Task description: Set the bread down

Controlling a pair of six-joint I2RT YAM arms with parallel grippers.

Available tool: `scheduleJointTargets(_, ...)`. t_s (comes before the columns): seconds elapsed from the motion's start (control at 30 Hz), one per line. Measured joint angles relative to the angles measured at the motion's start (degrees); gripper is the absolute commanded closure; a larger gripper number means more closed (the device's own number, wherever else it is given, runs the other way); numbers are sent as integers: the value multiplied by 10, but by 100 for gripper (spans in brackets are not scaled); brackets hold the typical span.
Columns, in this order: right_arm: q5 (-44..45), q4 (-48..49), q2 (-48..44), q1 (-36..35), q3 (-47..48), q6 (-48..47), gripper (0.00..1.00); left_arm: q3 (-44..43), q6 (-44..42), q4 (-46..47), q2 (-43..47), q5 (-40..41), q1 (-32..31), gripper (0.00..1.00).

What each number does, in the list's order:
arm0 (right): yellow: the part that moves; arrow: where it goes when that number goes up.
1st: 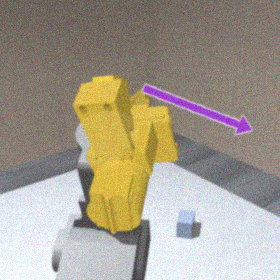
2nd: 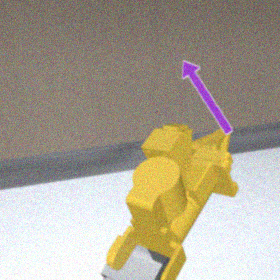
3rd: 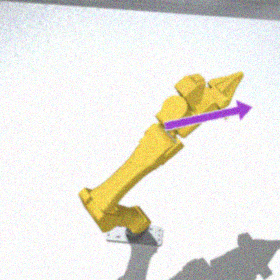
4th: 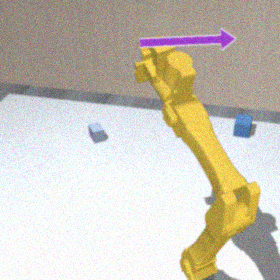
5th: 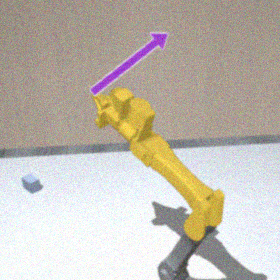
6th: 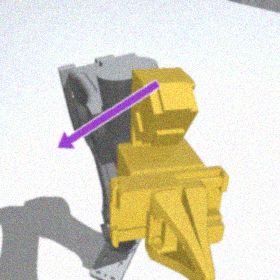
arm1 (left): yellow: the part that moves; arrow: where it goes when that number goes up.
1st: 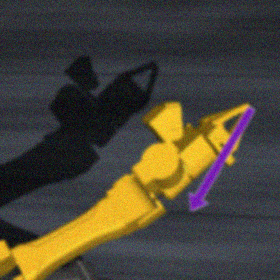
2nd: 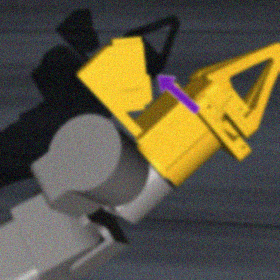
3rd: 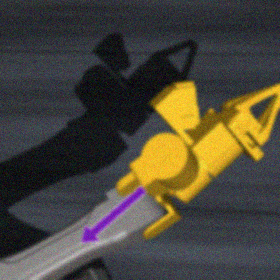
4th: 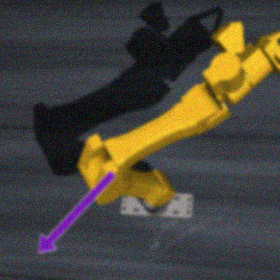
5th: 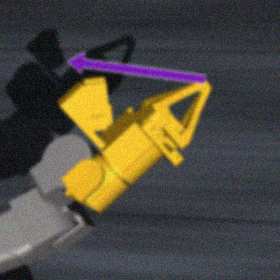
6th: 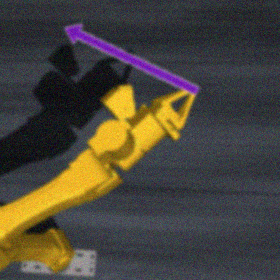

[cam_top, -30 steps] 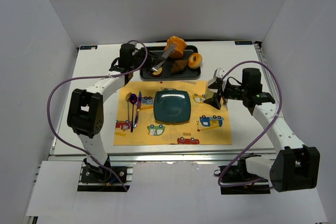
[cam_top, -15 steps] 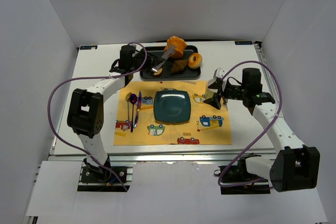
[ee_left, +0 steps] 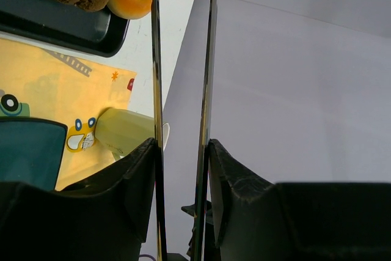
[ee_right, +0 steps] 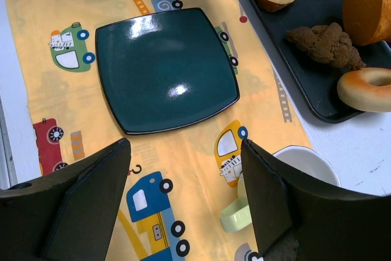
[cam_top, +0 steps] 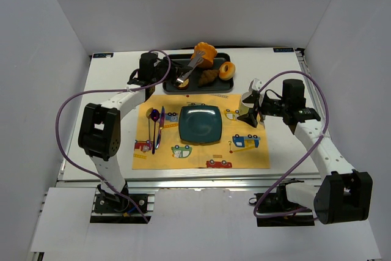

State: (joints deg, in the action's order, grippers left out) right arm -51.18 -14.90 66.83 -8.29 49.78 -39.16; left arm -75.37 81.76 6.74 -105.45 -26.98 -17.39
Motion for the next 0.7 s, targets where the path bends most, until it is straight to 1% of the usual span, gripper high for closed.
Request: scheduleJointTargets(0.7,0,0,-2,1,0,1,23,4,22,12,-15,0,0,52)
